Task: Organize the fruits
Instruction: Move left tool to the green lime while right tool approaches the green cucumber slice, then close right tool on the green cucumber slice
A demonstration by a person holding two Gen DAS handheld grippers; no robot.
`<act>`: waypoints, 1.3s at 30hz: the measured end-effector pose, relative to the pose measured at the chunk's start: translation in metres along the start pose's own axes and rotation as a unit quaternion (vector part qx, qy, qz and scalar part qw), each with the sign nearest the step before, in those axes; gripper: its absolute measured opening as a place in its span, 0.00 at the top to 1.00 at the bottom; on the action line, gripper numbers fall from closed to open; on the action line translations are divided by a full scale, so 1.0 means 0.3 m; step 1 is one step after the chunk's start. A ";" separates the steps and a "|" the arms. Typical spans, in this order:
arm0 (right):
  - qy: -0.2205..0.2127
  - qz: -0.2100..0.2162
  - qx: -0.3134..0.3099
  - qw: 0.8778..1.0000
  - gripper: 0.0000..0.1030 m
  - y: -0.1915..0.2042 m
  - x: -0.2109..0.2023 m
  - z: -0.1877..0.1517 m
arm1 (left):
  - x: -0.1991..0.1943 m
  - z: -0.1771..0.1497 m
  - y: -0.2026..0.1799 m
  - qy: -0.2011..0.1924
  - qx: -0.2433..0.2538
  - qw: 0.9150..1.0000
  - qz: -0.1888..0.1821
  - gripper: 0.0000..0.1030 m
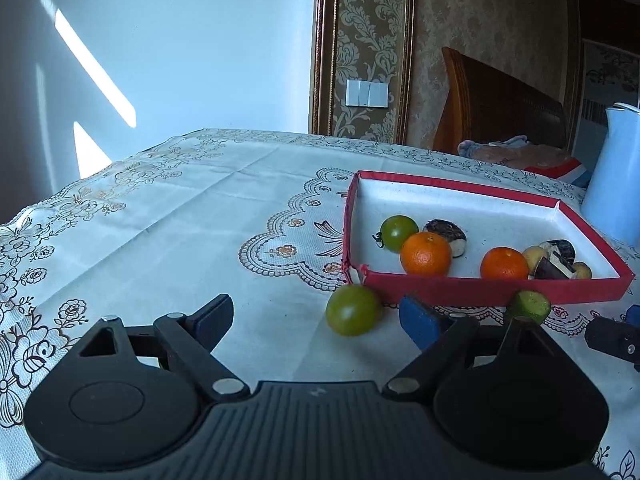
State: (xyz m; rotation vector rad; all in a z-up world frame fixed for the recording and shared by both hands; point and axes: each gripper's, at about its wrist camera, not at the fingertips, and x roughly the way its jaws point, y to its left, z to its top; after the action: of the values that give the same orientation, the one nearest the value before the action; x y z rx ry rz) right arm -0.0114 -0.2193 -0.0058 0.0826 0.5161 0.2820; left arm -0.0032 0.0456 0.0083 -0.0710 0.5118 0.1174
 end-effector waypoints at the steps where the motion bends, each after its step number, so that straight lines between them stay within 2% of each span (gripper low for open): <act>1: 0.001 0.000 -0.001 1.000 0.19 0.005 0.003 0.001 | 0.005 0.001 0.002 0.004 -0.002 1.000 0.002 0.12; 13: 0.013 -0.002 -0.009 1.000 0.19 0.041 0.038 0.008 | 0.041 0.024 0.001 0.008 0.004 1.000 0.003 0.12; 25: 0.042 -0.010 -0.027 0.999 0.19 0.073 0.077 0.015 | 0.077 0.009 -0.007 0.054 0.018 0.998 -0.019 0.12; 31: 0.060 -0.014 -0.044 0.997 0.19 0.107 0.123 0.025 | 0.090 0.011 -0.014 0.067 0.022 0.997 -0.012 0.12; 39: 0.080 -0.015 -0.037 0.996 0.34 0.123 0.176 0.037 | 0.113 0.022 -0.025 0.076 0.037 0.996 -0.016 0.12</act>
State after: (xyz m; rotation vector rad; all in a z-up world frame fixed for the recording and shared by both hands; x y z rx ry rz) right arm 0.0290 -0.1689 -0.0159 -0.0193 0.6643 0.2789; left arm 0.0302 0.0419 -0.0023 -0.0160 0.6657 0.0608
